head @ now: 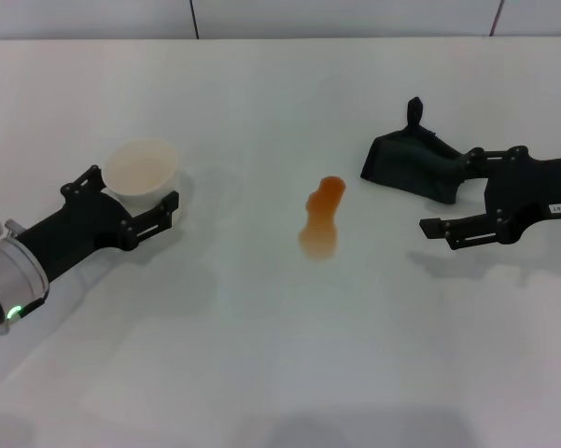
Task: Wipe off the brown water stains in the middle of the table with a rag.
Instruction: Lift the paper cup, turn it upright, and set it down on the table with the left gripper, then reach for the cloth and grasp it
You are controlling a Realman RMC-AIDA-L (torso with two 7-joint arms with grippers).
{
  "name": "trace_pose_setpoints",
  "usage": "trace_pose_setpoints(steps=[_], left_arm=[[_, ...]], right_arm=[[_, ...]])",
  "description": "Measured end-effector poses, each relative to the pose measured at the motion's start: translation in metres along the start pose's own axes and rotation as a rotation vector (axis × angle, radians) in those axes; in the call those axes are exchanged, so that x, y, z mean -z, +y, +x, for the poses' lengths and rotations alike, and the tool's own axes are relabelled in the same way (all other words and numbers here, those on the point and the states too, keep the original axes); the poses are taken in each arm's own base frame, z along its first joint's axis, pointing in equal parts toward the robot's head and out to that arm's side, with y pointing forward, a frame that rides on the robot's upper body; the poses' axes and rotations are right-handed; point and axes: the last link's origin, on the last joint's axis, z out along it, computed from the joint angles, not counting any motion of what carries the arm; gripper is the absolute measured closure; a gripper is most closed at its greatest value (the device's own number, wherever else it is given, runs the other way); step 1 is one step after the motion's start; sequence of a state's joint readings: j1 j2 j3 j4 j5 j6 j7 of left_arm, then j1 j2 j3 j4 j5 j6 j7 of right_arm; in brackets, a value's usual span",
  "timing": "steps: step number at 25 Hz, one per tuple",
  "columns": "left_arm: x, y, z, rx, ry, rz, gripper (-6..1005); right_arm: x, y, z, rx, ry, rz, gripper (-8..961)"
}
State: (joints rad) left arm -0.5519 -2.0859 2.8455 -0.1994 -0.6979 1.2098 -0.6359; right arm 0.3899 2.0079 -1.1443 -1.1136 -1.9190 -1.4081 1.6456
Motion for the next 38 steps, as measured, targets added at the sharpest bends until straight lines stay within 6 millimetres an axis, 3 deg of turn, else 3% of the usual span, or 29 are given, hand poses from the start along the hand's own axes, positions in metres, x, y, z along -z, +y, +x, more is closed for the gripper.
trace_pose_setpoints(steps=[28,32,38], left_arm=[[0.038,0.011,-0.023,0.072,0.021,0.016,120],[0.061,0.015,-0.019,0.067,0.135,0.037,119],[0.096,0.007,0.005,0.073,0.333,0.058,120]], right_arm=[[0.000,0.001,0.000,-0.006,-0.001,-0.004,188],[-0.001,0.002,0.001,-0.008,-0.001,-0.005,189],[-0.001,0.001,-0.003,-0.005,-0.019,-0.005,190]])
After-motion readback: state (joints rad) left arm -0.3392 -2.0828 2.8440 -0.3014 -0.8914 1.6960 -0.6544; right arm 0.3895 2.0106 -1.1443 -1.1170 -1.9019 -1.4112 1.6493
